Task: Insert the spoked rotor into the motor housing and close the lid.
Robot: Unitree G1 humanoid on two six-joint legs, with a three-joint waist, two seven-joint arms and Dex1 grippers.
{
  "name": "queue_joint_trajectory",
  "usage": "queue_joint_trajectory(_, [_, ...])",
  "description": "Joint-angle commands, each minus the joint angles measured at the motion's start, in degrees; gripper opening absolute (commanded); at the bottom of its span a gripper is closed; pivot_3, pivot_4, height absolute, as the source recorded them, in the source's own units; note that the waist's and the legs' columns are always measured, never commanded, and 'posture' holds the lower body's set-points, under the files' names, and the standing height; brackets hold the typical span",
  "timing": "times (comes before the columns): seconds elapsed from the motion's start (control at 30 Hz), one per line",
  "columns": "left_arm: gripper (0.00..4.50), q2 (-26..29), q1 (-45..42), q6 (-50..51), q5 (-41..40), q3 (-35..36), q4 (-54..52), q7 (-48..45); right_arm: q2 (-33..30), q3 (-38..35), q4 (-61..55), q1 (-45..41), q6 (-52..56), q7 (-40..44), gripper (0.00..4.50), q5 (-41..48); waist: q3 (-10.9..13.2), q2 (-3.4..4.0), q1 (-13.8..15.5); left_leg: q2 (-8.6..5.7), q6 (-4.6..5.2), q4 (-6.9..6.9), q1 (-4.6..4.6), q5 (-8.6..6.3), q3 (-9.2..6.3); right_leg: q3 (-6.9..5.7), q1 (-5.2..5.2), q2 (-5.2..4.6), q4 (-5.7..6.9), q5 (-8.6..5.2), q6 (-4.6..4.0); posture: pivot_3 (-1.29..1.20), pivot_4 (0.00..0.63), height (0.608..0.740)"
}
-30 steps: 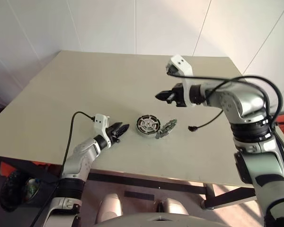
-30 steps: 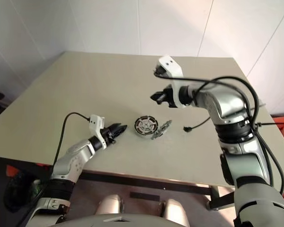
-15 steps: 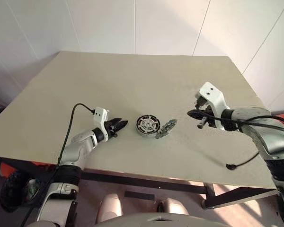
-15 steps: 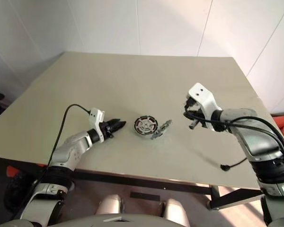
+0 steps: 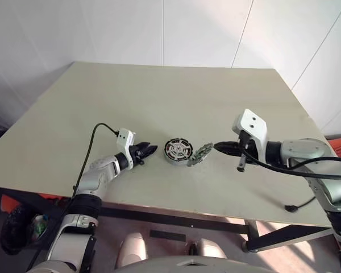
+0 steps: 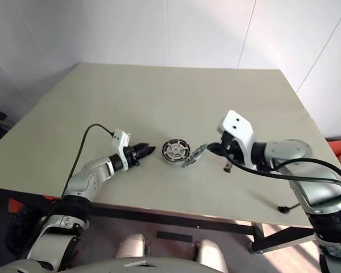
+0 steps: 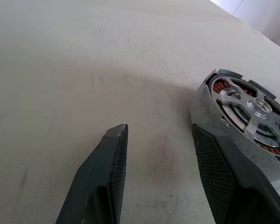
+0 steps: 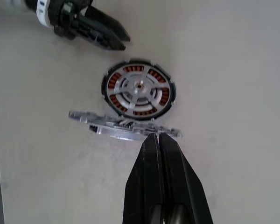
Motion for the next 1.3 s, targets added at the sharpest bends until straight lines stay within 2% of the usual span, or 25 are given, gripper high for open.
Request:
queue_joint_trajectory(0.03, [2.30,0.7,-1.8,-0.7,-0.2,1.1,-1.2,-0.1,0.5,1.2,-0.7,-0.8,1.0,-0.7,0.02,0.0,0.0,0.00,0.3,0.00,-0.08,0.00,-0.02,0.05,-0.02,-0.02,-0.02,0.00,0.00,0.00,-0.01,0.00,0.000,0.740])
queue_joint_trajectory(0.33, [2.30,1.4,-0.5,-0.6,-0.3,2.1,-2.2,0.2,0.9,1.8,1.0,-1.6,0.9,-0.8,0.02,-0.2,0.0,0.00,0.1,0.00,-0.10,-0.02,-0.06,0.05,-0.01,-0.03,-0.07,0.00,-0.09,0.00,0.00,0.00,0.000,0.740])
queue_joint_trajectory(0.53, [2.30,1.5,-0.6,-0.8,-0.3,2.7,-2.1,0.7,5.3,1.3,2.2,-5.8,3.3,-2.0,0.02,2.5,0.0,0.00,0.0,0.01,-0.18,-0.02,-0.06,0.10,-0.01,-0.03,-0.05,0.00,-0.02,0.00,0.00,0.00,0.000,0.740])
queue_joint_trajectory(0.7, [2.30,1.5,-0.7,-0.9,-0.4,2.9,-2.1,1.0,10.8,4.0,5.6,-10.2,4.3,-4.4,0.02,1.5,0.0,0.00,0.0,0.01,-0.22,-0.02,-0.04,0.12,-0.02,-0.03,-0.10,0.01,0.03,0.00,-0.01,0.00,0.000,0.740])
queue_joint_trajectory(1.3, [2.30,2.0,-1.4,-1.1,-0.3,3.9,-1.9,1.3,19.8,6.6,16.0,-12.5,1.5,-9.4,0.02,-2.2,0.0,0.00,-0.2,0.00,-0.26,-0.03,-0.04,0.14,-0.02,-0.03,-0.14,0.01,0.06,0.01,-0.01,0.00,0.000,0.740])
